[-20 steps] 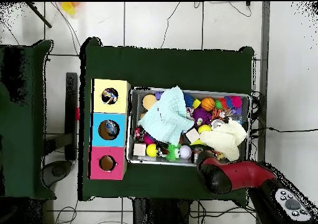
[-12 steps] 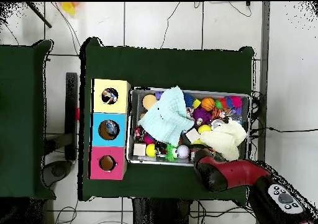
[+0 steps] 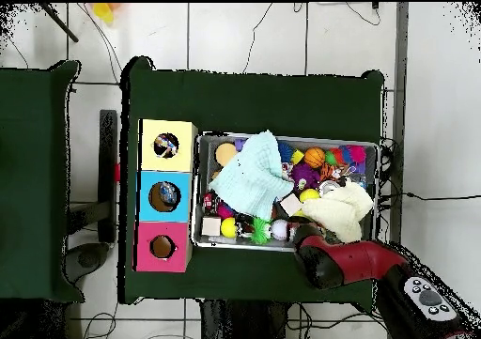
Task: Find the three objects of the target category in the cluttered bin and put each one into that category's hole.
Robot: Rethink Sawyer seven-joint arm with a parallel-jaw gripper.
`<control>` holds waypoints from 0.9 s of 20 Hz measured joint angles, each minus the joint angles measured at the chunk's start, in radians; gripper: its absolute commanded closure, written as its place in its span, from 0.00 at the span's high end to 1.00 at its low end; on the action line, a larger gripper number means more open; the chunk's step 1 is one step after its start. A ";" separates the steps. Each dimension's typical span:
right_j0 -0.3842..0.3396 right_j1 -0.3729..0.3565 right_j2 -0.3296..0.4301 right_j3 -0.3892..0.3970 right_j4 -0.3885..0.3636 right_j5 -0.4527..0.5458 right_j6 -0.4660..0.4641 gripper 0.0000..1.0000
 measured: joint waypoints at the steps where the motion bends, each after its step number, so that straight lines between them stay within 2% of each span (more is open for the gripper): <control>1: 0.001 0.000 0.000 0.000 0.000 0.000 0.000 0.00; 6: 0.005 -0.003 -0.003 0.000 0.000 0.000 0.000 0.00; 12: -0.012 -0.046 0.005 0.032 0.002 0.000 0.000 0.00; 18: -0.062 -0.114 0.050 0.089 0.062 0.046 0.000 0.00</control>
